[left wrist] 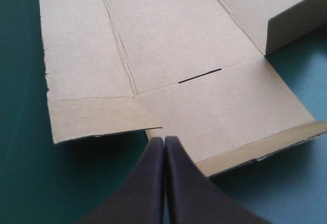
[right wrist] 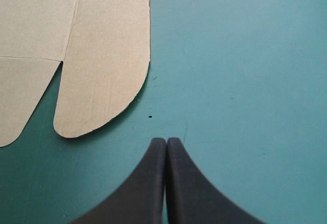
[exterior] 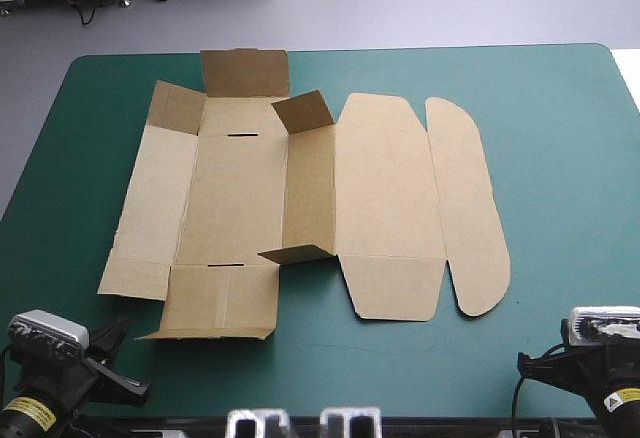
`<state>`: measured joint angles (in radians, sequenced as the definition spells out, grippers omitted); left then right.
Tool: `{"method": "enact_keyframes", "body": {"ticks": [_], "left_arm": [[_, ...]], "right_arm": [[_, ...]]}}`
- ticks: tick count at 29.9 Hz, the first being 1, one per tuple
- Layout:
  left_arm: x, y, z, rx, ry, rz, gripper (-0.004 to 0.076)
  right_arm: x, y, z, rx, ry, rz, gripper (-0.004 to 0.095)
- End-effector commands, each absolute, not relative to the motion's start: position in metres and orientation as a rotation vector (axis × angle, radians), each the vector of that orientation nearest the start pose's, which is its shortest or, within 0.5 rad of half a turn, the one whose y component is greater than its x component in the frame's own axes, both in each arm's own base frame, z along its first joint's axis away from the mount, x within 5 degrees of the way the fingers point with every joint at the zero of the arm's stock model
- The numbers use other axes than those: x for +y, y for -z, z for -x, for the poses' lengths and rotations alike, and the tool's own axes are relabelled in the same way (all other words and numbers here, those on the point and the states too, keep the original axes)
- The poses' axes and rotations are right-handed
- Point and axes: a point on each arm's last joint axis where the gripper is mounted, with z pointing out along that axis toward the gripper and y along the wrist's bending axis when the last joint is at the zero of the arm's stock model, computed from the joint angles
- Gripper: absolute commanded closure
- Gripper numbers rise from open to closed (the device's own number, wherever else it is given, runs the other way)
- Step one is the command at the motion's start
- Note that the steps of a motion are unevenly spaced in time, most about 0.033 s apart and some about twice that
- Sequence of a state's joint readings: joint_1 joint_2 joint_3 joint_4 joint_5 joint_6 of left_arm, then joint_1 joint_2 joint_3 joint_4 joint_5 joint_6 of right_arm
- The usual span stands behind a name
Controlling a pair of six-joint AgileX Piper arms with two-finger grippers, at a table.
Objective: Fold the box
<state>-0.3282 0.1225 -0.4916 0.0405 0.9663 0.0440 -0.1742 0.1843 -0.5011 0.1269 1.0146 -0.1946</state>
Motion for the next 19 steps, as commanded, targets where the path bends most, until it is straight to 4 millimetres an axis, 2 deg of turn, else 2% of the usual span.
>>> {"method": "enact_keyframes", "body": {"ticks": [1, 5, 10, 14, 19], "left_arm": [[-0.001, -0.298, -0.024, 1.949, 0.072, -0.383, 0.0734], [0.001, -0.313, -0.029, 1.965, 0.017, -0.39, 0.0734], [-0.002, -0.344, -0.048, 1.991, -0.041, -0.398, 0.0734], [-0.006, -0.367, -0.079, 2.04, -0.135, -0.395, 0.0734], [-0.012, -0.384, -0.122, 2.061, -0.24, -0.334, 0.0734]], "right_arm": [[0.005, -0.291, -0.03, 2.103, 0.063, 0.017, 0.0928], [0.005, -0.291, -0.03, 2.103, 0.063, 0.017, 0.0928], [0.005, -0.291, -0.03, 2.103, 0.063, 0.017, 0.0928], [0.005, -0.291, -0.03, 2.103, 0.063, 0.017, 0.0928], [0.005, -0.291, -0.03, 2.103, 0.063, 0.017, 0.0928]]}}
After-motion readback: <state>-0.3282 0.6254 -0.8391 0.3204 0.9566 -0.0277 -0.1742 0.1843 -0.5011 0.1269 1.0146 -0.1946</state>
